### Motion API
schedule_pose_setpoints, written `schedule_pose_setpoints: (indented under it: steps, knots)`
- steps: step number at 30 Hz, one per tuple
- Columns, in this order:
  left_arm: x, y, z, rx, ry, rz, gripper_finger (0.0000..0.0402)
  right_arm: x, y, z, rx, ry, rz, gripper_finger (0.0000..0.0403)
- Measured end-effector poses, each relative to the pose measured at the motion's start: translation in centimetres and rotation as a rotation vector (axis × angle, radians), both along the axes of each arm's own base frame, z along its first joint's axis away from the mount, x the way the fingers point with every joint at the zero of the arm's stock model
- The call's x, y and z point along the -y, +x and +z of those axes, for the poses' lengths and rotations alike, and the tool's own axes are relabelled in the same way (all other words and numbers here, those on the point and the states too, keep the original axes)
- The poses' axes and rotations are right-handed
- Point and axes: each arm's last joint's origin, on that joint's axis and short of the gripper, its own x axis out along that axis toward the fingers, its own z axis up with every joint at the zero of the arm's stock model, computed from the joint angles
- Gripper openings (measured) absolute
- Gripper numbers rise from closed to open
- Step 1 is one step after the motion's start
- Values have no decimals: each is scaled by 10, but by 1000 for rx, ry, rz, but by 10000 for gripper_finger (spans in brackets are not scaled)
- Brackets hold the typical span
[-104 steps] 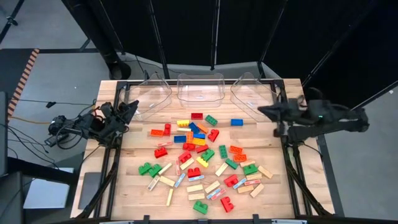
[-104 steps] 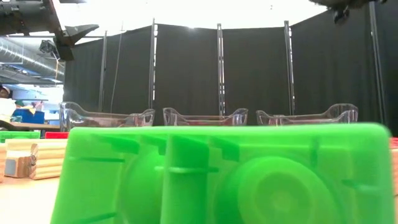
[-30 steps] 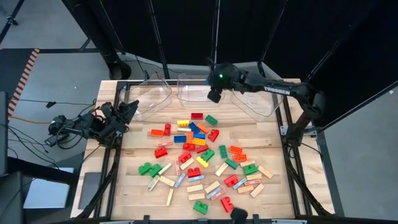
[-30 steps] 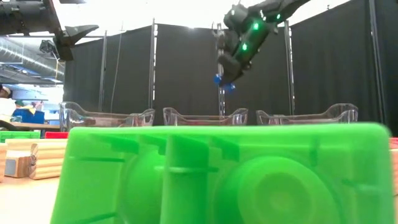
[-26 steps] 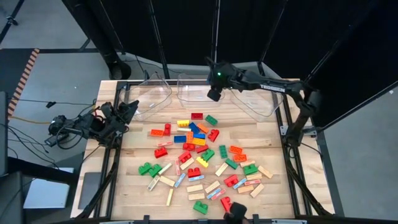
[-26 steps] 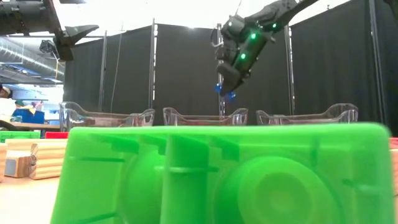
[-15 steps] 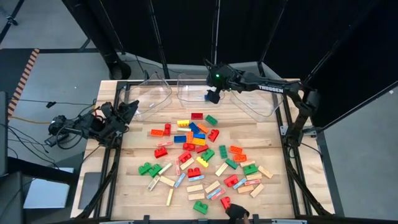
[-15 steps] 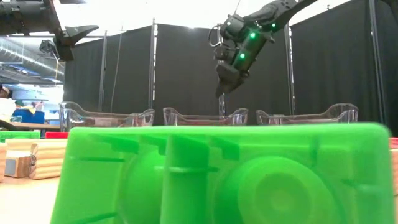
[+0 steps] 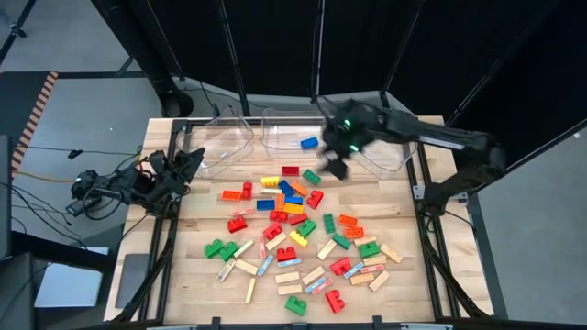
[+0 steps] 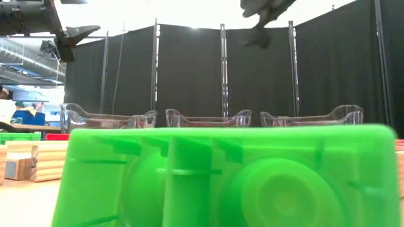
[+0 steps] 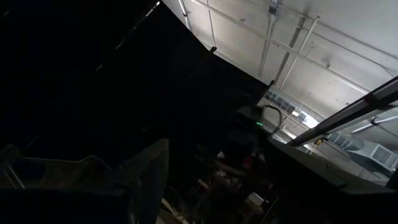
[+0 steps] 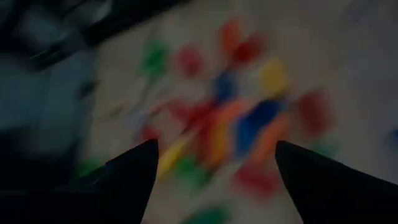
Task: Sort blocks by size
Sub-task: Put the brown wooden block into the right transparent bin
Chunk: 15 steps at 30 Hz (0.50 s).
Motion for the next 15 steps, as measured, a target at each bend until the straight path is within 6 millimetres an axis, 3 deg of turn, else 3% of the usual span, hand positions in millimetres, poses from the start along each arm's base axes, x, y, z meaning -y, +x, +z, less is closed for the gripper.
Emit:
schedule_pose_setpoints:
  steps: [5,8,11,15]
  knots:
    - [0,0,0,-2,4,2,269,-73,-55,-1,-420,-34,2,316]
    - [0,0,0,-19,32,16,269,-110,-81,-9,-502,-65,-88,309]
    - [0,0,0,-20,35,19,269,-142,-102,-29,-545,-64,-220,307]
    - [0,0,0,-20,35,18,269,-172,-125,-70,-658,-61,-341,307]
